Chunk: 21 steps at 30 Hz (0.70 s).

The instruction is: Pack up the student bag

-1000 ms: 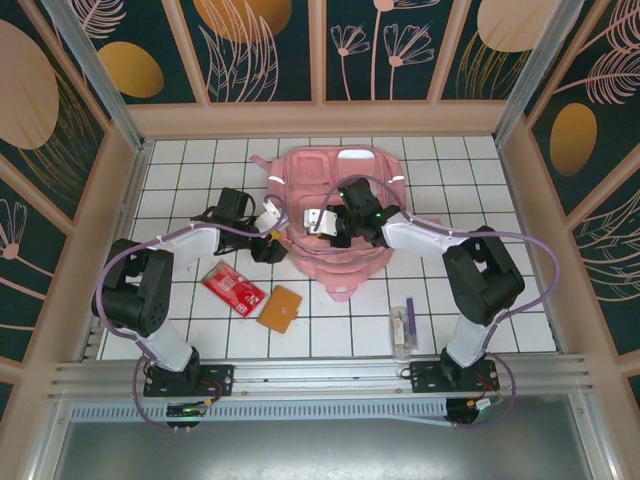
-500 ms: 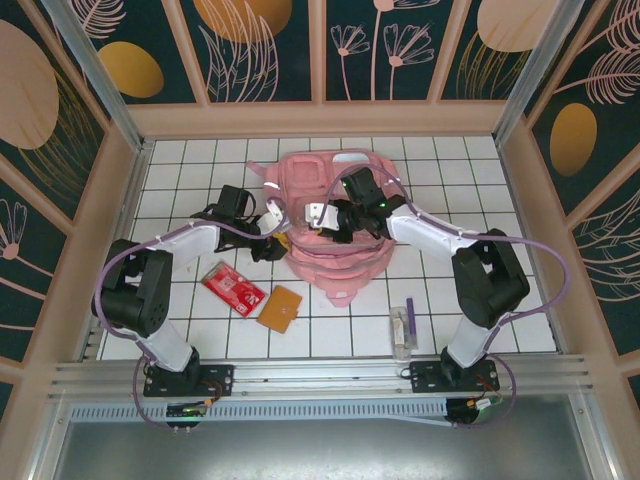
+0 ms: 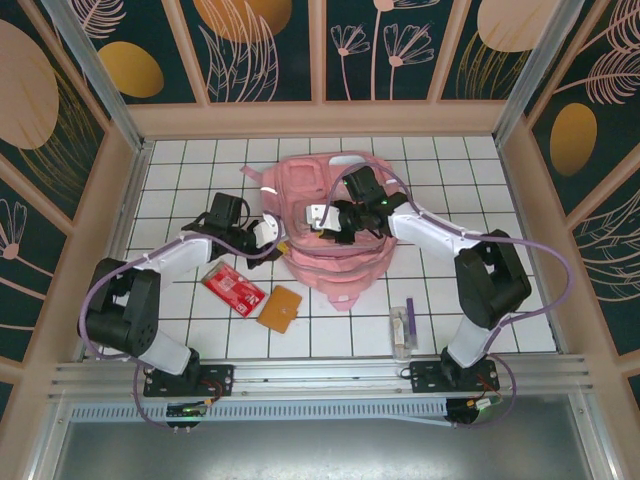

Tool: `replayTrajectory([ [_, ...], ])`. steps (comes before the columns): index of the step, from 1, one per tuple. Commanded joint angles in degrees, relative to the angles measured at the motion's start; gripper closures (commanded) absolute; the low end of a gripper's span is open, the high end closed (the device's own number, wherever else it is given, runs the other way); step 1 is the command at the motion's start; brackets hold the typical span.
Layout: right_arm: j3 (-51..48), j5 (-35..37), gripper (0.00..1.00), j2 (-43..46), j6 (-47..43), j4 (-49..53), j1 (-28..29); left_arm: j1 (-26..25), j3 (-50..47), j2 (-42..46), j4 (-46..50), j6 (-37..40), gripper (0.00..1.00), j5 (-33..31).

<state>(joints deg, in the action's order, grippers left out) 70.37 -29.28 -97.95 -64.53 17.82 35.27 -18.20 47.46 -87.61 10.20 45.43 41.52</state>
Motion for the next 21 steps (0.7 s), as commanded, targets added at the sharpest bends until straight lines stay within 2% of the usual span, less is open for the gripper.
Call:
replayTrajectory([
  [1, 0.46, -3.24, 1.0, 4.24, -3.15, 0.89, -0.52, -0.18, -1.11, 2.26, -5.02, 0.44, 1.0, -2.08],
  [5, -1.46, -4.64, 1.0, 6.14, -5.84, 1.54, -0.96, 2.07, 1.96, -0.66, -5.69, -5.55, 1.0, -9.92],
  [11, -4.25, -6.23, 1.0, 7.96, -11.23, 3.85, -0.31, 7.92, 4.71, -4.9, -10.82, -14.57, 1.0, -12.22],
  [13, -4.49, -6.23, 1.0, 7.92, -11.42, 3.45, 0.57, 8.5, 5.26, -5.97, -12.66, -16.27, 1.0, -13.91],
  [18, -1.29, -6.68, 1.0, 6.0, -11.31, 3.92, 2.1, 8.53, 10.1, -12.26, -13.62, -21.97, 1.0, -22.87],
  [19, -0.76, -7.14, 1.0, 5.79, -10.33, 3.03, 2.08, 8.61, 11.06, -13.48, -13.1, -21.98, 1.0, -22.95],
  [21, 0.38, -7.9, 1.0, 5.39, -8.15, 1.85, 1.89, 8.62, 12.27, -14.68, -12.1, -21.01, 0.93, -21.45],
])
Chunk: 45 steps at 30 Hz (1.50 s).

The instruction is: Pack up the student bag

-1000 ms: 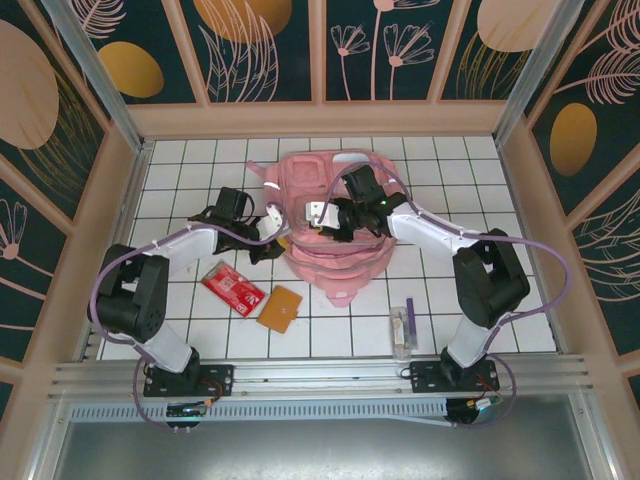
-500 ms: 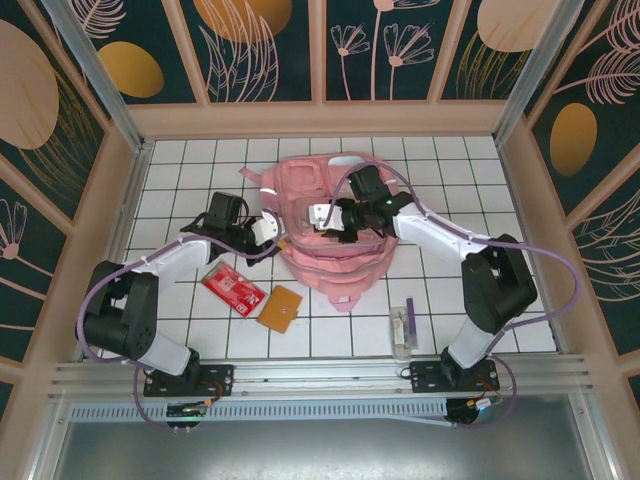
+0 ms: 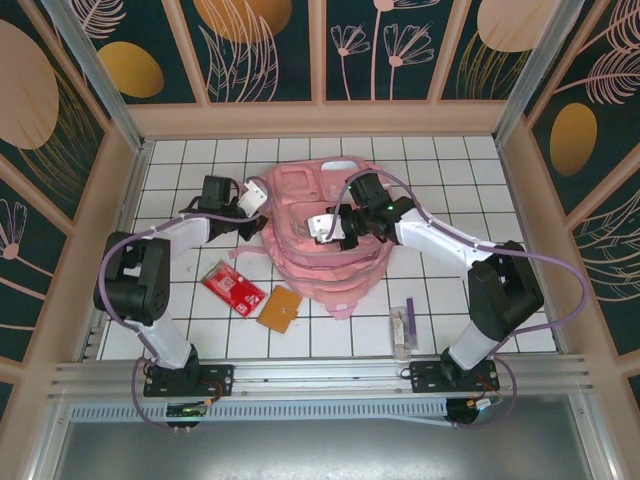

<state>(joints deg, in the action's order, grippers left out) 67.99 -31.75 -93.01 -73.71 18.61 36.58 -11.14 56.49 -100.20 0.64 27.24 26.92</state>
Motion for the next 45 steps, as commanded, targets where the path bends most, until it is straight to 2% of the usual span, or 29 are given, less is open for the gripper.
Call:
replayTrajectory([
  [1, 3.32, -6.15, 1.0, 0.33, 2.17, 0.23, 0.36, 1.56, 3.21, -2.2, -2.86, -2.82, 0.9, -6.44],
  [2, 3.54, -6.66, 1.0, 0.28, 3.58, -0.81, 0.1, 1.56, 2.98, -1.98, -3.14, -2.32, 0.84, -5.66],
  [4, 3.86, -7.86, 1.0, 0.1, 5.74, -2.76, -0.75, 1.56, 1.83, -0.41, -4.06, -1.06, 0.61, -3.1],
  [5, 3.91, -8.04, 1.0, -0.08, 6.47, -3.55, -1.04, 1.56, 1.15, 0.97, -4.19, 0.0, 0.55, -1.28],
  [10, 4.93, -10.94, 1.0, -1.5, 9.84, -4.07, -4.12, 1.52, -8.27, 12.95, -7.19, 8.35, 0.47, 9.62],
  [14, 6.57, -13.15, 1.0, -2.75, 13.5, -3.57, -4.9, 0.96, -14.9, 22.1, -10.81, 12.03, 0.3, 13.48],
  [16, 7.34, -14.18, 1.0, -3.18, 14.81, -3.47, -6.61, -1.01, -15.68, 24.04, -10.69, 13.9, 0.24, 12.87],
  [20, 8.38, -13.89, 1.0, -3.83, 14.66, -2.97, -5.78, -8.89, -14.07, 23.47, -10.59, 17.32, 0.23, 5.82],
  [23, 9.49, -13.67, 1.0, -4.63, 15.55, -2.45, -5.55, -11.58, -13.44, 22.0, -16.71, 14.73, 0.15, 3.0],
  [27, 9.05, -15.06, 1.0, -5.11, 24.43, -6.72, -5.78, -15.12, -11.75, 19.49, -18.67, 17.42, 0.15, 0.49],
  [29, 8.04, -15.81, 1.0, -4.81, 27.13, -8.45, -5.97, -16.51, -10.85, 17.97, -19.08, 17.8, 0.17, -1.83],
  [30, 7.43, -15.82, 0.97, -4.53, 28.32, -9.35, -5.9, -16.85, -10.35, 17.34, -18.87, 18.15, 0.22, -1.4],
  [31, 6.58, -15.39, 0.86, -4.04, 29.86, -10.82, -5.9, -17.19, -9.96, 17.01, -18.44, 18.55, 0.35, -0.61],
  [32, 5.11, -14.21, 0.72, -3.13, 32.4, -13.7, -5.97, -17.57, -9.22, 16.56, -17.69, 18.56, 0.54, 0.15],
  [34, 0.13, -10.01, 0.57, 0.65, 38.67, -22.47, -6.45, -17.63, -7.54, 15.89, -18.42, 13.92, 0.8, -0.06],
  [35, -3.35, -6.54, 0.49, 3.47, 42.06, -28.2, -7.02, -17.63, -6.71, 15.57, -19.55, 10.31, 0.9, -1.09],
  [36, -7.23, -1.11, 0.41, 6.61, 47.28, -34.6, -7.62, -17.61, -5.97, 15.39, -20.47, 7.51, 0.95, -2.16],
  [37, -10.74, 5.01, 0.22, 9.31, 51.87, -40.19, -8.11, -17.56, -5.49, 15.23, -21.7, 5.06, 1.0, -3.12],
  [38, -14.49, 12.14, 0.01, 12.29, 57.09, -45.21, -8.88, -17.61, -4.85, 15.08, -23.19, 2.09, 1.0, -4.43],
  [40, -18.9, 24.01, 0.01, 17.79, 67.69, -48.14, -10.42, -17.6, -3.65, 14.72, -25.72, -3.29, 1.0, -6.54],
  [41, -19.71, 30.07, 0.01, 20.54, 74.78, -46.4, -11.17, -17.6, -2.77, 14.37, -26.98, -5.94, 1.0, -6.95],
  [43, -17.47, 41.17, 0.01, 24.96, 88.8, -33.14, -12.4, -17.52, -1.25, 13.78, -29.14, -10.97, 1.0, -7.5],
  [44, -15.82, 44.1, 0.01, 26.52, 94.06, -24.31, -13.12, -17.39, -1.12, 13.42, -30.41, -13.9, 1.0, -8.2],
  [45, -15.39, 41.53, 0.01, 27.68, 94.84, -19.8, -14.41, -17.15, -1.12, 13.07, -31.83, -16.74, 1.0, -8.81],
])
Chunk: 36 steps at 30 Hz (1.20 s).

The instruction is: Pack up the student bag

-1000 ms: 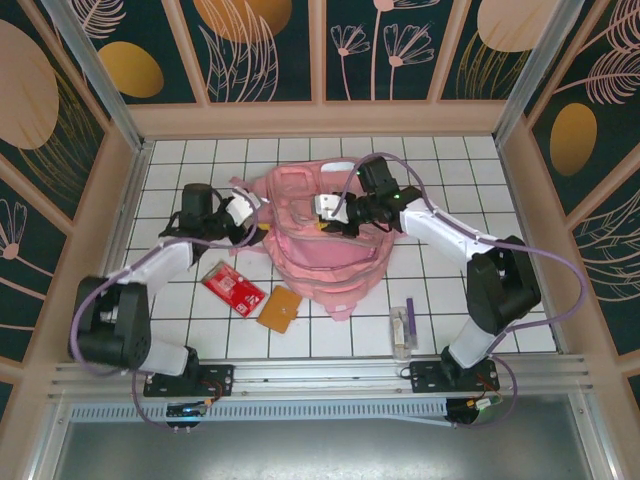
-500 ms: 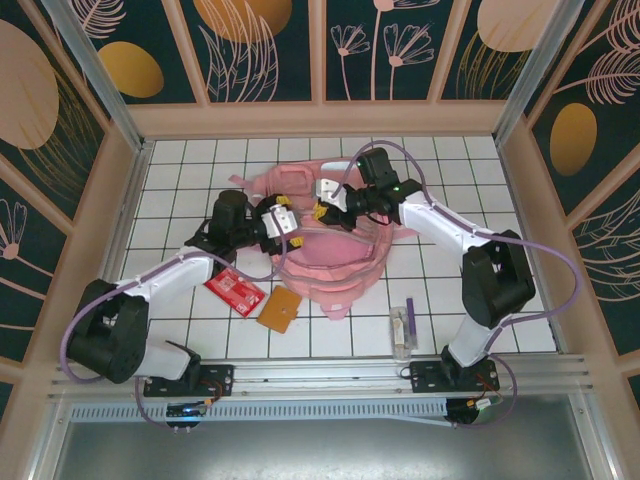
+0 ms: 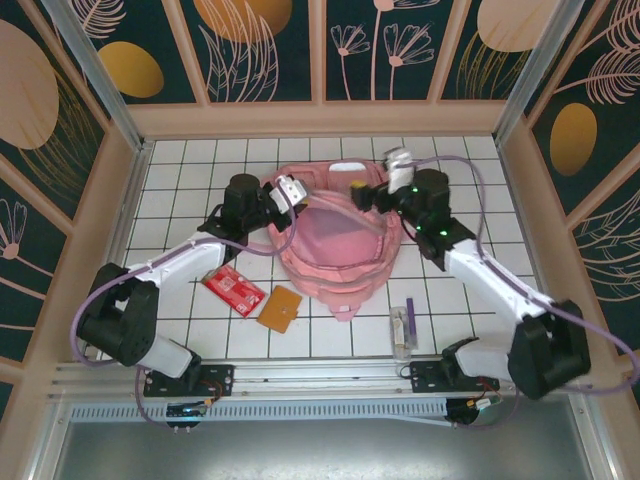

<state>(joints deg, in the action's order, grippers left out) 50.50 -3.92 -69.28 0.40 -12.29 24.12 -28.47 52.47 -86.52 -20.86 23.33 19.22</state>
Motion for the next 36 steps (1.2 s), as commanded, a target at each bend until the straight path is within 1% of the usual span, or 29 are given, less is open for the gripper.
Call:
replayTrajectory([
  [1, 1.81, 10.42, 0.01, 4.78, 20.43, 13.34, -2.79, 0.44, 4.52, -0.9, -11.53, -15.13, 1.0, -1.67],
  [3, 1.26, 9.18, 0.02, 6.15, 24.38, 18.77, -2.94, 1.49, 4.51, -1.23, -15.1, -20.66, 1.0, -3.37],
  [5, 0.92, 10.28, 0.07, 6.63, 29.68, 24.16, -3.04, 2.47, 3.8, -1.15, -18.92, -24.41, 1.0, -4.43],
  [6, 1.17, 10.72, 0.08, 6.51, 32.22, 27.47, -3.03, 3.05, 3.56, -0.98, -21.47, -26.36, 1.0, -4.83],
  [7, 1.09, 9.68, 0.08, 6.29, 33.11, 29.28, -3.03, 3.52, 1.91, -0.91, -23.67, -28.26, 1.0, -5.54],
  [9, -0.33, 2.33, 0.15, 5.27, 32.01, 29.68, -3.0, 4.12, 0.85, -0.76, -26.86, -31.55, 1.0, -6.69],
  [10, -1.45, -1.71, 0.2, 4.95, 30.7, 28.72, -2.73, 4.21, 0.66, -0.84, -28.14, -31.99, 1.0, -6.74],
  [11, -2.71, -5.86, 0.22, 4.18, 29.31, 27.71, -2.31, 4.21, 0.45, -0.94, -29.5, -32.5, 1.0, -6.74],
  [12, -3.57, -8.44, 0.23, 3.45, 28.14, 27.43, -1.48, 4.17, 0.36, -1.11, -30.42, -33.11, 1.0, -6.89],
  [13, -3.86, -8.88, 0.23, 2.84, 27.1, 27.81, -0.13, 4.21, 0.35, -1.32, -30.86, -33.46, 1.0, -6.91],
  [15, -3.64, -5.44, 0.23, 1.73, 24.64, 29.61, 4.04, 4.21, 0.46, -1.84, -31.25, -34.0, 1.0, -7.17],
  [17, -2.51, -2.64, 0.23, 0.33, 22.58, 31.84, 6.88, 4.21, 0.17, -2.07, -31.75, -34.07, 1.0, -7.18],
  [20, -1.65, -4.89, 0.23, -2.22, 19.39, 32.68, 11.08, 4.21, -0.69, -2.64, -32.49, -33.6, 1.0, -6.89],
  [22, -1.15, -6.8, 0.23, -4.44, 17.86, 32.73, 13.38, 4.21, -1.05, -3.46, -31.46, -33.39, 1.0, -6.27],
  [23, -0.86, -8.38, 0.24, -5.77, 16.93, 32.32, 15.05, 4.21, -1.06, -4.3, -30.11, -34.56, 1.0, -5.88],
  [25, -0.27, -10.67, 0.26, -8.38, 16.75, 30.79, 18.57, 4.15, -0.27, -7.47, -28.09, -38.04, 0.96, -1.01],
  [26, -0.03, -11.76, 0.27, -9.71, 17.75, 29.47, 20.4, 4.14, 0.39, -8.77, -25.54, -38.87, 0.96, 1.29],
  [27, 0.19, -12.15, 0.27, -11.28, 19.59, 27.99, 22.22, 4.16, 0.69, -9.41, -23.21, -39.93, 0.96, 2.26],
  [30, 0.97, -10.61, 0.28, -14.96, 27.64, 25.14, 28.06, 4.15, -1.28, -8.41, -21.07, -40.73, 0.91, 3.89],
  [32, 2.38, -9.77, 0.28, -17.31, 32.5, 25.13, 31.12, 4.21, -2.12, -6.65, -18.34, -40.01, 0.85, 5.46],
  [34, 3.02, -10.1, 0.28, -19.01, 37.36, 24.6, 32.99, 4.21, -2.69, -4.95, -14.3, -39.52, 0.71, 7.6],
  [36, 3.15, -10.51, 0.28, -20.61, 40.9, 23.76, 34.55, 4.34, -3.42, -2.9, -10.22, -39.59, 0.58, 11.04],
])
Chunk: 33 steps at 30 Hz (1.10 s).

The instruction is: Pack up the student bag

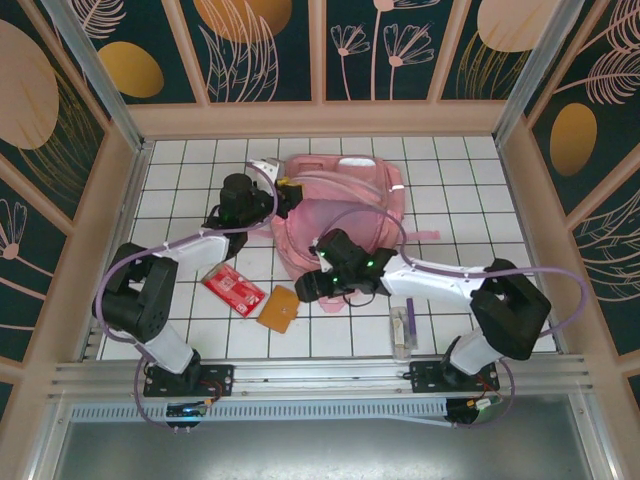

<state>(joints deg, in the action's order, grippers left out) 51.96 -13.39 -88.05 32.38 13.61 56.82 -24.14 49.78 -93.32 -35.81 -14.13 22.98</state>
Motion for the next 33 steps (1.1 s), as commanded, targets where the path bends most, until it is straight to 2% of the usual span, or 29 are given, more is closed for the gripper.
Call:
replayTrajectory([
  [1, 1.88, -1.64, 0.28, -2.72, 9.08, -2.56, 2.57, 0.21, -0.74, 5.03, 7.23, -2.55, 0.54, 8.75],
  [5, 5.29, -1.27, 0.29, -7.56, 8.54, 0.86, 6.73, 1.11, 0.1, 11.52, 25.06, -3.8, 0.47, 13.37],
  [7, 5.75, -1.1, 0.31, -8.72, 9.66, 1.26, 8.72, 1.24, -1.52, 16.62, 35.11, -5.24, 0.46, 9.15],
  [9, 5.86, -1.01, 0.35, -9.61, 11.37, 1.7, 9.88, 1.46, -4.16, 21.97, 44.58, -7.12, 0.39, 4.38],
  [11, 5.85, 0.5, 0.4, -10.04, 13.05, 1.95, 10.44, 1.47, -7.12, 26.18, 50.44, -8.61, 0.37, 3.85],
  [13, 5.44, 1.7, 0.41, -10.32, 14.33, 1.19, 10.42, 1.46, -11.35, 29.62, 49.77, -10.33, 0.35, 9.13],
  [16, 7.06, 6.03, 0.43, -11.72, 12.23, 4.87, 8.64, 1.47, -17.38, 33.84, 45.21, -13.28, 0.35, 11.42],
  [20, 5.57, 13.39, 0.58, -11.43, 5.68, 5.43, 0.22, 1.45, -20.84, 37.42, 39.82, -12.39, 0.34, 17.44],
  [22, 5.94, 14.05, 0.59, -10.99, 0.15, 3.46, -4.15, 1.47, -21.21, 38.16, 39.59, -12.35, 0.32, 18.74],
  [26, 10.03, 16.61, 0.58, -11.95, -8.85, 5.73, -11.91, 1.47, -19.94, 36.59, 43.7, -11.39, 0.32, 17.96],
  [28, 10.4, 16.09, 0.58, -11.4, -10.73, 6.04, -14.89, 1.49, -19.61, 36.06, 46.14, -13.3, 0.33, 13.24],
  [30, 9.7, 14.64, 0.56, -9.82, -10.04, 5.95, -16.45, 1.47, -19.73, 35.88, 47.76, -14.73, 0.36, 11.81],
  [33, 7.56, 11.14, 0.5, -5.89, -3.92, 6.4, -15.31, 1.51, -18.53, 35.6, 51.15, -18.19, 0.36, 10.63],
])
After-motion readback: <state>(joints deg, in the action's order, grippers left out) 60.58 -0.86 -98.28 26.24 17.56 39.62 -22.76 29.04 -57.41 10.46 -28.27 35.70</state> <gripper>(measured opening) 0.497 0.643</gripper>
